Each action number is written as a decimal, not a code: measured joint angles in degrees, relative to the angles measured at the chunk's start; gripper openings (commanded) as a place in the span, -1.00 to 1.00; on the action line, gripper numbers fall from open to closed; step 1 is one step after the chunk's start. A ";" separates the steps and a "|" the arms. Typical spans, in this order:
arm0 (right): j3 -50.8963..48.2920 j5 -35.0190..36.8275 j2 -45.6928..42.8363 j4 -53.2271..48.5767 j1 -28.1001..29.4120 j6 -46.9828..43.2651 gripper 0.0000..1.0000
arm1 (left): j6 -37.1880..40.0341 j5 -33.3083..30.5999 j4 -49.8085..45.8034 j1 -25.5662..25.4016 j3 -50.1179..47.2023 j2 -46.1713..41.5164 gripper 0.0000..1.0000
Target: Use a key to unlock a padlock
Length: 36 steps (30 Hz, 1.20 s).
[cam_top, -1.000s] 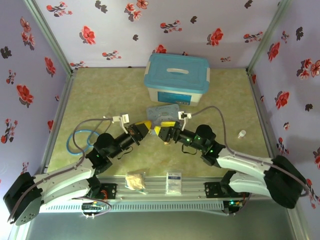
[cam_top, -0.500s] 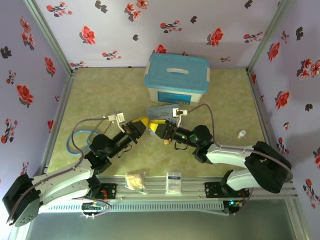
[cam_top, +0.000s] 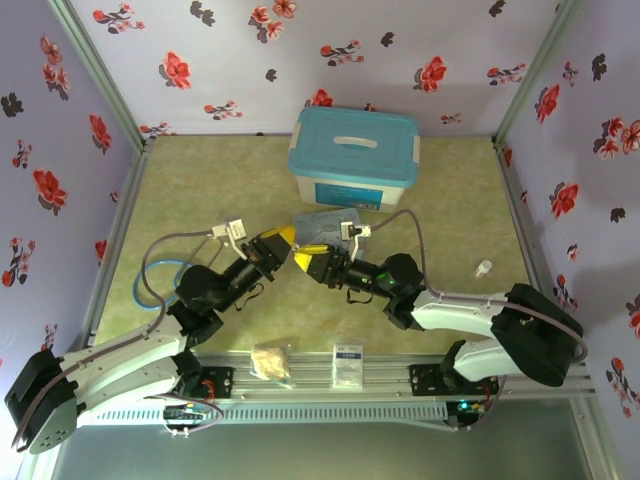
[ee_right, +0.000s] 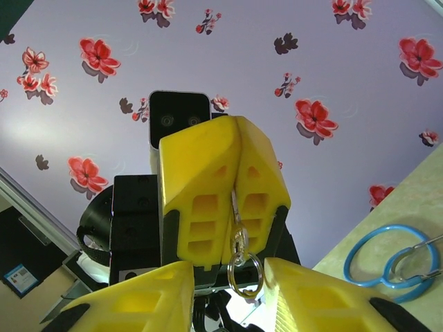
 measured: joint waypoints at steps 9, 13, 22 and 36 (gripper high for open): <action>-0.22 1.42 -2.40 -2.36 0.00 -3.26 -0.49 | -0.04 0.04 0.52 0.00 0.00 0.52 -1.00; -0.17 1.70 -2.40 -3.28 0.00 -4.28 -0.36 | -0.07 0.02 0.87 0.00 0.00 1.40 -1.00; -0.11 2.14 -1.46 -2.51 -0.07 -4.70 -0.33 | -0.26 0.02 0.90 0.00 0.00 1.64 -1.00; 0.26 2.10 2.82 3.61 -0.92 -2.34 -0.52 | -0.24 -0.20 0.90 0.00 -0.02 1.66 -1.00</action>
